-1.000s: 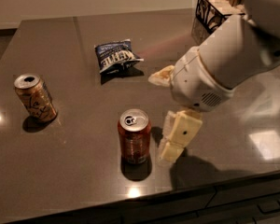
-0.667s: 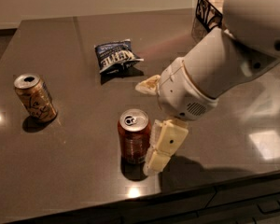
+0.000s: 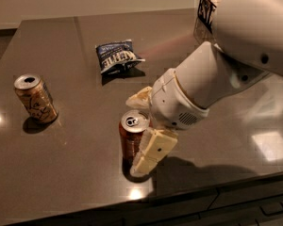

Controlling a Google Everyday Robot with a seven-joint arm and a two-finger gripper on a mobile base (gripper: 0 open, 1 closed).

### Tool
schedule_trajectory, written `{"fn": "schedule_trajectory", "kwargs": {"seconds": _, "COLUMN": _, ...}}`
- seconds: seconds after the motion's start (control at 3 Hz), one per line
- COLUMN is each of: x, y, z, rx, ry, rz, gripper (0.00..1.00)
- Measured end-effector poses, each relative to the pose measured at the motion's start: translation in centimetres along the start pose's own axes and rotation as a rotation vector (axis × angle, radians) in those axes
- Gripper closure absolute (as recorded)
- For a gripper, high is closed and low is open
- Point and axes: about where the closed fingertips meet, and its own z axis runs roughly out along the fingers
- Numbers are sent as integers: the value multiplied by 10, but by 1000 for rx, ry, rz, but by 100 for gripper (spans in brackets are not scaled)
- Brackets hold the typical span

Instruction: Knock coke can over

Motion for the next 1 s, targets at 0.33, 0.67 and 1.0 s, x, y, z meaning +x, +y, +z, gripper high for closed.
{"fn": "schedule_trajectory", "kwargs": {"seconds": 0.33, "x": -1, "y": -2, "z": 1, "rx": 2, "ry": -10, "rz": 17, "gripper": 40}}
{"fn": "schedule_trajectory", "kwargs": {"seconds": 0.67, "x": -1, "y": -5, "z": -2, "rx": 1, "ry": -12, "rz": 49, "gripper": 63}}
{"fn": "schedule_trajectory", "kwargs": {"seconds": 1.0, "x": 1, "y": -16, "z": -18, "rx": 7, "ry": 31, "rz": 91, "gripper": 87}}
